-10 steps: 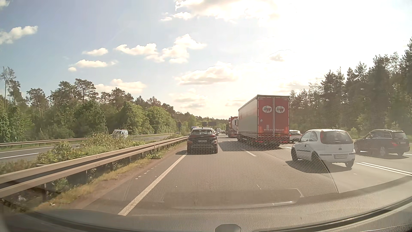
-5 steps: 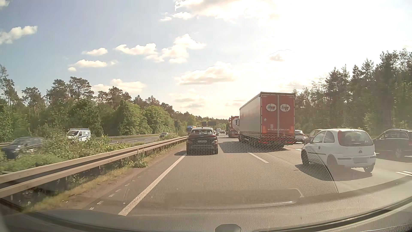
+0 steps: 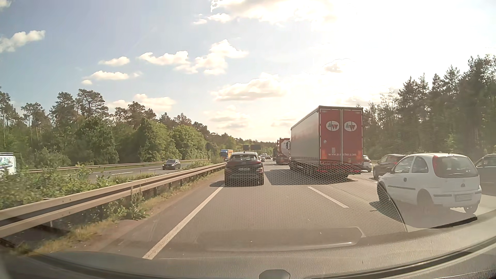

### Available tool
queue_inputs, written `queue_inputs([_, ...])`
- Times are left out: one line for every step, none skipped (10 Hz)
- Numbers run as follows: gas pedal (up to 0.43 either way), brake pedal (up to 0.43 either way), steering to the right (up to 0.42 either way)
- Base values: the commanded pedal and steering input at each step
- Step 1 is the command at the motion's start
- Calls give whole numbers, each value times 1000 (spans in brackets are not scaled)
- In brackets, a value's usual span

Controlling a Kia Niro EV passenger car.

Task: Follow the waypoints while adhering to traffic rules and regulations

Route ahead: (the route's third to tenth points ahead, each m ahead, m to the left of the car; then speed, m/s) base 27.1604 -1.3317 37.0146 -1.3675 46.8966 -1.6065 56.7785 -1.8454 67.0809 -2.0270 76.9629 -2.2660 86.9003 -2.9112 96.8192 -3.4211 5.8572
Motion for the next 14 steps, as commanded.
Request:
queue_inputs([0,0,-7])
queue_inputs([0,0,-7])
queue_inputs([0,0,-5])
queue_inputs([0,0,-3])
queue_inputs([0,0,-1])
queue_inputs([0,0,0])
queue_inputs([0,0,0])
queue_inputs([20,0,0])
queue_inputs([28,0,1])
queue_inputs([47,0,2])
queue_inputs([47,0,3])
queue_inputs([47,0,3])
queue_inputs([47,0,3])
queue_inputs([47,0,3])
